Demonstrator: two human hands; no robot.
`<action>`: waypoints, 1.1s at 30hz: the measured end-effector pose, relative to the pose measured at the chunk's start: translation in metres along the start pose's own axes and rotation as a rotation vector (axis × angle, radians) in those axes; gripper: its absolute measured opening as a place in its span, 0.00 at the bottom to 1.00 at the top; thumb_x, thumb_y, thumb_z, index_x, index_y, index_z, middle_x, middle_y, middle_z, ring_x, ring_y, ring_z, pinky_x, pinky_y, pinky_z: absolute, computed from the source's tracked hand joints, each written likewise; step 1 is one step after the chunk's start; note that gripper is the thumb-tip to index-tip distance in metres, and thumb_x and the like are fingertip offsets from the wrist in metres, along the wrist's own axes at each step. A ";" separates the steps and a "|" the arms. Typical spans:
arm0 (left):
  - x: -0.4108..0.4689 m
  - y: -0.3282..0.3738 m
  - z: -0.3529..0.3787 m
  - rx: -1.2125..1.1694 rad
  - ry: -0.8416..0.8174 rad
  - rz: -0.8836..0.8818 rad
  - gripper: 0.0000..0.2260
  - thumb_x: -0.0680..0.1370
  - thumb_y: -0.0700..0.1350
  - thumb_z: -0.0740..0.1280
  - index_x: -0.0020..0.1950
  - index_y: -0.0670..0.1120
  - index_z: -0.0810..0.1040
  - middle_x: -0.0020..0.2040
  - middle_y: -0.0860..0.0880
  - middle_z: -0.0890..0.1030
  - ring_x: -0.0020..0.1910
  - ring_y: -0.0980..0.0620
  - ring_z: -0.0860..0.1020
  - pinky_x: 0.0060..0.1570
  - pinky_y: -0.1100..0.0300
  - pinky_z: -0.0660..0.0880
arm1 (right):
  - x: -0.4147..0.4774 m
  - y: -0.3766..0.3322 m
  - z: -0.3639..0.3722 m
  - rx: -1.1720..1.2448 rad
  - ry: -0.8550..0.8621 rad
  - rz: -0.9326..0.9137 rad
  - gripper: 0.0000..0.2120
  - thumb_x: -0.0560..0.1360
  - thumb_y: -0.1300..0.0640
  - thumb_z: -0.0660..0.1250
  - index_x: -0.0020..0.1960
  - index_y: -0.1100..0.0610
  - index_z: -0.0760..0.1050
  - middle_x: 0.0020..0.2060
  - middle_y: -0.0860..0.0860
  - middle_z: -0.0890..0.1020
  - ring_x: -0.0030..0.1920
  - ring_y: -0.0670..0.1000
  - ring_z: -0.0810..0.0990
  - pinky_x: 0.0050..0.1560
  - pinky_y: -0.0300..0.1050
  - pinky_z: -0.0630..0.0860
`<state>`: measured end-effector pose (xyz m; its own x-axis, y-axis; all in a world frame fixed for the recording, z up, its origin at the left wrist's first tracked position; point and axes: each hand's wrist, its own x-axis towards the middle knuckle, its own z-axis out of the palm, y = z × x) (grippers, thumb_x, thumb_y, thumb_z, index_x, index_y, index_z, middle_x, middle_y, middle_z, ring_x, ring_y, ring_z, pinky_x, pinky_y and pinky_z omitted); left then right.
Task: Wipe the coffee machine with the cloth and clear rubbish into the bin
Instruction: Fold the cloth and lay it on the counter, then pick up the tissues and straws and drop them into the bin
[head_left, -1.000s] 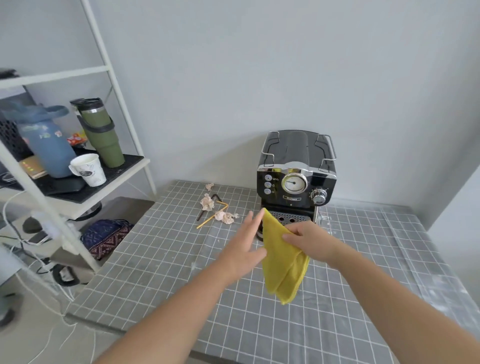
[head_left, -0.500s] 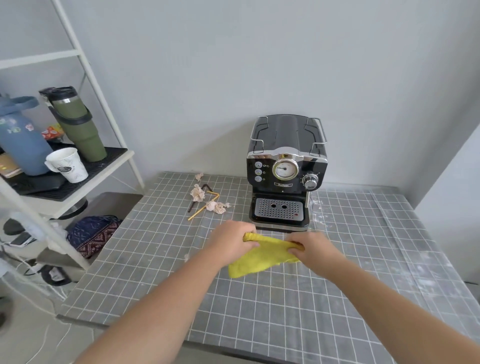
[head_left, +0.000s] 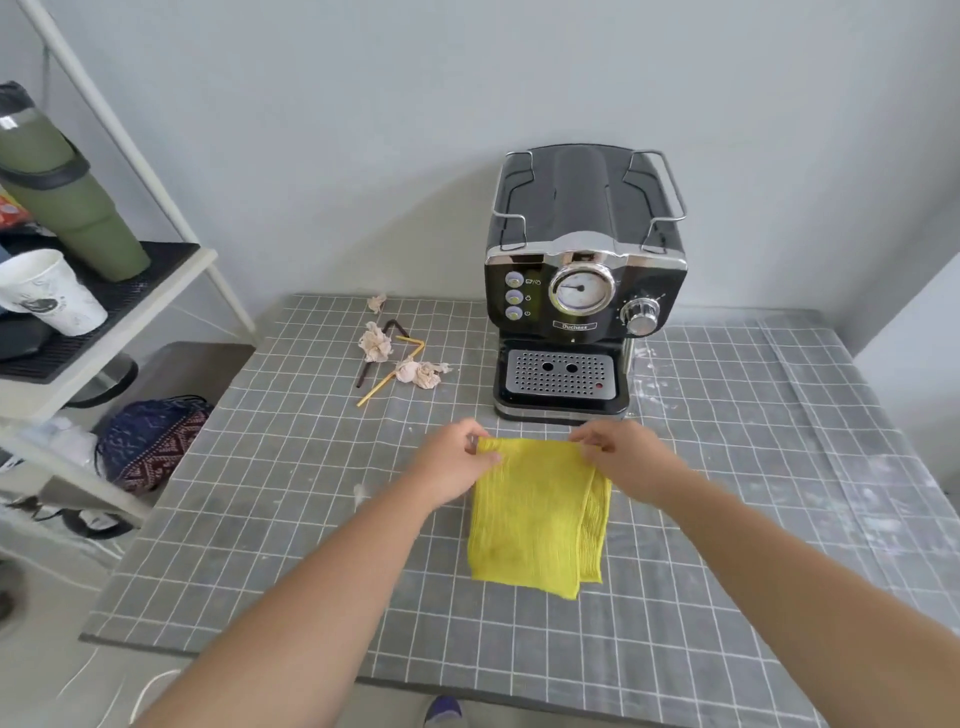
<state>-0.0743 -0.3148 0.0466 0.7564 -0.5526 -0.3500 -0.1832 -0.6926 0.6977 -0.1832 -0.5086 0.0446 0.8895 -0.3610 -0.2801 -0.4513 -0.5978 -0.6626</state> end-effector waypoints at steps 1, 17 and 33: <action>0.005 -0.003 0.007 0.050 0.049 -0.002 0.15 0.77 0.49 0.67 0.62 0.49 0.72 0.55 0.49 0.79 0.49 0.51 0.78 0.50 0.54 0.76 | 0.006 0.005 0.005 -0.033 0.037 0.029 0.14 0.77 0.59 0.60 0.60 0.51 0.75 0.55 0.49 0.80 0.50 0.56 0.81 0.45 0.46 0.77; 0.000 -0.084 0.064 0.727 -0.199 0.233 0.33 0.80 0.62 0.50 0.77 0.54 0.35 0.75 0.57 0.31 0.75 0.56 0.34 0.73 0.51 0.34 | -0.021 0.056 0.111 -0.699 -0.118 -0.097 0.29 0.77 0.39 0.45 0.71 0.54 0.64 0.70 0.52 0.70 0.69 0.53 0.70 0.70 0.52 0.56; 0.087 -0.116 -0.093 0.604 0.040 0.175 0.30 0.80 0.56 0.56 0.78 0.49 0.48 0.79 0.50 0.46 0.78 0.51 0.43 0.77 0.49 0.43 | 0.104 -0.094 0.117 -0.260 0.051 -0.163 0.22 0.78 0.50 0.58 0.71 0.50 0.63 0.75 0.47 0.60 0.74 0.49 0.57 0.72 0.45 0.56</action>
<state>0.0713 -0.2393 -0.0070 0.7039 -0.6719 -0.2304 -0.6200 -0.7395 0.2623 -0.0396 -0.4061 -0.0032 0.9499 -0.2770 -0.1447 -0.3119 -0.8114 -0.4943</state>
